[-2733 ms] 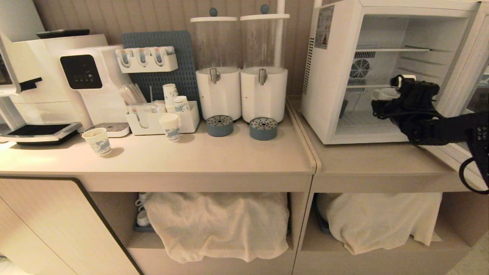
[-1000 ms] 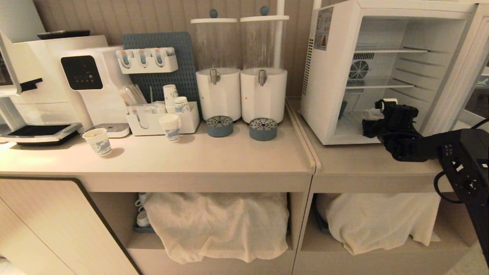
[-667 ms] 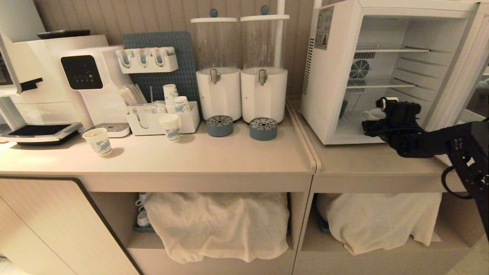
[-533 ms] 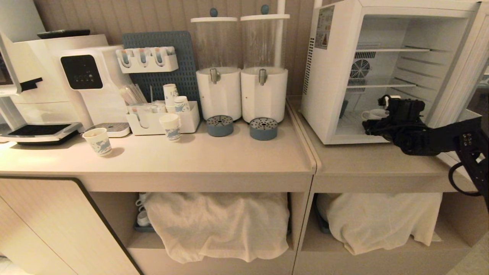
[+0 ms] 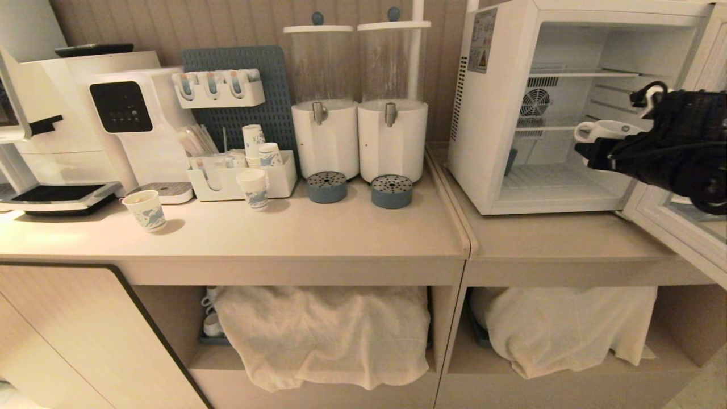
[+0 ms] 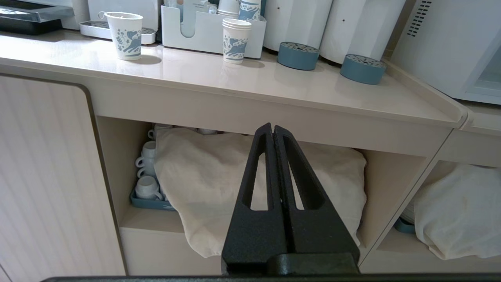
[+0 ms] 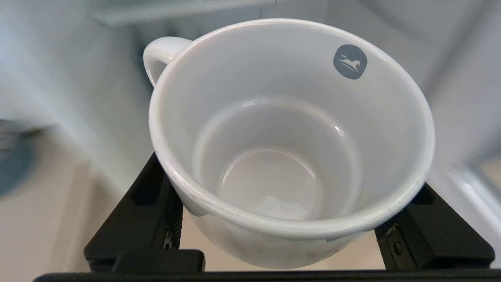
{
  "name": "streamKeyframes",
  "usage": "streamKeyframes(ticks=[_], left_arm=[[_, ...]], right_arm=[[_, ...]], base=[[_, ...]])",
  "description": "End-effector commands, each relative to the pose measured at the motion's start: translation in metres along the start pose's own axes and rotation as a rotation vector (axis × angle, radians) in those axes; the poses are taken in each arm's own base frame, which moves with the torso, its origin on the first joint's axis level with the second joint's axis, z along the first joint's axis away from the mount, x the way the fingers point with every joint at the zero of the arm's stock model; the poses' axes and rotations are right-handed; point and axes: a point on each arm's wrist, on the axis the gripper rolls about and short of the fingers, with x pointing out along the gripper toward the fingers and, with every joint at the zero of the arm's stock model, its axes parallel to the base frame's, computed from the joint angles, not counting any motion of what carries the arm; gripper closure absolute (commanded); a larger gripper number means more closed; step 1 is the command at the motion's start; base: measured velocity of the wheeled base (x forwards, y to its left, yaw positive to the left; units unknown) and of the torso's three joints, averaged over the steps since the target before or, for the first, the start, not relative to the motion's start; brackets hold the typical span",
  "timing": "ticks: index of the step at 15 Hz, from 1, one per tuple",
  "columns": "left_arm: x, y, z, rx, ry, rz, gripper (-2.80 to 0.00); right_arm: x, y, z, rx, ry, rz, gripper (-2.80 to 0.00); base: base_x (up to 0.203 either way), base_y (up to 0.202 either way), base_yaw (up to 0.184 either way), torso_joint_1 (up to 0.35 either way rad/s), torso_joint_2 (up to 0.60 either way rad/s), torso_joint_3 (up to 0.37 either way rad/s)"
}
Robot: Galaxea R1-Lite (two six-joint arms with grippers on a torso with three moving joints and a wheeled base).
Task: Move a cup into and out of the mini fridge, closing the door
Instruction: Put the ceramic cup in the freezer
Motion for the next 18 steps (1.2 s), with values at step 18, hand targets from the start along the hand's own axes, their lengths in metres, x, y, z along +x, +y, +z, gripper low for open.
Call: streamKeyframes(ticks=[18], left_arm=[[0.001,0.002,-0.011,-0.001,0.034,0.005,0.00]], right_arm=[[-0.423,-0.052,-0.075,0.198,-0.282,-0.057,0.00]], base=[[0.000,0.000,0.000,0.000,0.00,0.000]])
